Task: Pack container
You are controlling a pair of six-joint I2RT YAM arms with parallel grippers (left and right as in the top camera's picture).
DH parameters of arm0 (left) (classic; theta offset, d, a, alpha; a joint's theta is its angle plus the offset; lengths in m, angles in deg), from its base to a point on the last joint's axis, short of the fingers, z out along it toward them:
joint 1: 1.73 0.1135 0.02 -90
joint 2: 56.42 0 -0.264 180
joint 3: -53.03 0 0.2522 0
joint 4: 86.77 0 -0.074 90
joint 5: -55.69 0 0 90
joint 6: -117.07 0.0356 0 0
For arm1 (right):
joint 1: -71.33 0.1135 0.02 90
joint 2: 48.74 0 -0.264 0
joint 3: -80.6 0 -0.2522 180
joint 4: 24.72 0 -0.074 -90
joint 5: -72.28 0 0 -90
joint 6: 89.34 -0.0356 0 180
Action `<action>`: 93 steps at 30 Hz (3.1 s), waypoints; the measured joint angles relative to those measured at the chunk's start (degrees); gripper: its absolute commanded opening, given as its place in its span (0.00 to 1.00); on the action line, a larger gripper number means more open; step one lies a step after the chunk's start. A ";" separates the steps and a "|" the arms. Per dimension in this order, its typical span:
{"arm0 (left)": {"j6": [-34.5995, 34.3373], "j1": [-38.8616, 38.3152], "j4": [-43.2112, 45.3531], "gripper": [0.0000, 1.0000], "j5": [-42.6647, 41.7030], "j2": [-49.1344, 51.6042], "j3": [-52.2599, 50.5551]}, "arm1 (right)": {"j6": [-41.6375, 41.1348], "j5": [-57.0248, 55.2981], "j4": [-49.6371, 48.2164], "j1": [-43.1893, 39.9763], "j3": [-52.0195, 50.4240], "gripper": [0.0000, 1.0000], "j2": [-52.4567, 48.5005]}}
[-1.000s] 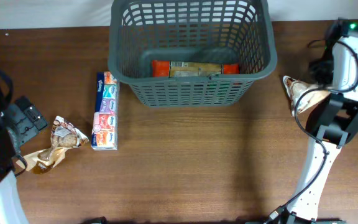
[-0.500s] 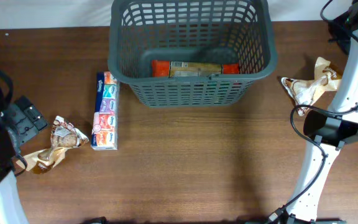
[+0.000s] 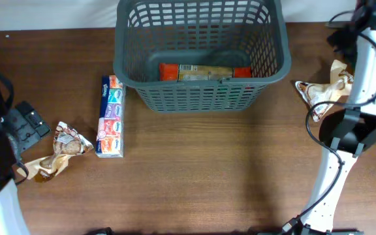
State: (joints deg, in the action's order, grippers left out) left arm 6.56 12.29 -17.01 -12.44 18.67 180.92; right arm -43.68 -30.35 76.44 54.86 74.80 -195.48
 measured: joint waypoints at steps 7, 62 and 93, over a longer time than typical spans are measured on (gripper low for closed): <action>0.00 0.00 0.00 0.99 0.00 0.00 0.00 | -0.26 0.00 -3.87 -0.07 -11.17 0.99 0.00; 0.00 0.00 0.00 0.99 0.00 0.00 0.00 | 5.40 3.65 -16.31 -3.32 -28.39 0.04 0.11; 0.00 0.00 0.02 0.99 0.00 0.00 -0.02 | 7.98 1.07 -17.42 -1.86 -28.33 0.04 7.87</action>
State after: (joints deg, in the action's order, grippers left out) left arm 6.56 12.29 -16.99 -12.44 18.67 180.90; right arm -35.70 -29.27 59.02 53.00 46.48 -187.61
